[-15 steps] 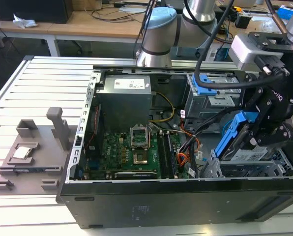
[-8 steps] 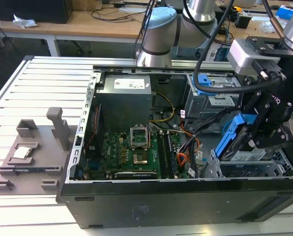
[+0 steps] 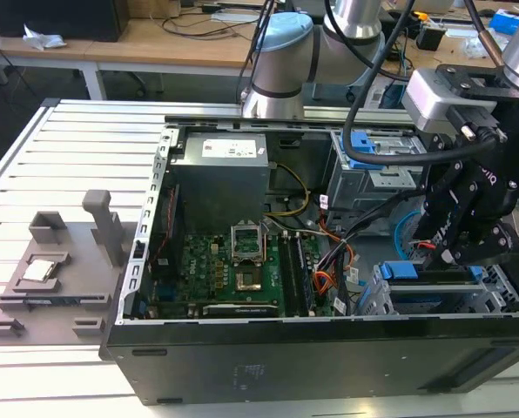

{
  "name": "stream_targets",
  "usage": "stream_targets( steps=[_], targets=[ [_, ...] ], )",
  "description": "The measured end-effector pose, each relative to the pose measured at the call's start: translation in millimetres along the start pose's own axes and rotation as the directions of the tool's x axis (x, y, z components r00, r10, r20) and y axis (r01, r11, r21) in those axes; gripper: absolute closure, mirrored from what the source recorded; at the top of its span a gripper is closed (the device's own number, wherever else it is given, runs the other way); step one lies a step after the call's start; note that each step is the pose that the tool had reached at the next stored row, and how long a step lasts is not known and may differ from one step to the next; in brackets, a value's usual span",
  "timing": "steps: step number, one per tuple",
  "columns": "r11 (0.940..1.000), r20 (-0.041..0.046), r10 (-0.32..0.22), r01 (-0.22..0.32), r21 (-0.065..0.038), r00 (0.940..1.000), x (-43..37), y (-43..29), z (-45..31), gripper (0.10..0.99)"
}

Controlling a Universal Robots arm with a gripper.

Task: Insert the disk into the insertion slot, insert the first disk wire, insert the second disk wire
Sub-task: 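Insert the disk into the insertion slot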

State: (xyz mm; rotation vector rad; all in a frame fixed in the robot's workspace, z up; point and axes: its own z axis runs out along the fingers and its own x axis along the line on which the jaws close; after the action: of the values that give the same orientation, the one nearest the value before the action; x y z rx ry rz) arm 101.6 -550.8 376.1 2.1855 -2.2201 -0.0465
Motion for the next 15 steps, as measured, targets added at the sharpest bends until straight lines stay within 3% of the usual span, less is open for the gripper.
stream_targets(
  steps=[4,6,7,11,15],
  targets=[
    [1.0000,0.0000,0.000,0.000,0.000,1.0000,0.0,0.0,0.0,0.667],
    [1.0000,0.0000,0.000,0.000,0.000,1.0000,0.0,0.0,0.1,0.792],
    [1.0000,-0.0001,0.000,0.000,0.000,1.0000,0.0,0.0,0.0,0.792],
    [1.0000,0.0000,0.000,0.000,0.000,1.0000,0.0,0.0,0.1,0.980],
    [1.0000,0.0000,0.000,0.000,0.000,1.0000,0.0,0.0,0.2,0.980]
  ],
)
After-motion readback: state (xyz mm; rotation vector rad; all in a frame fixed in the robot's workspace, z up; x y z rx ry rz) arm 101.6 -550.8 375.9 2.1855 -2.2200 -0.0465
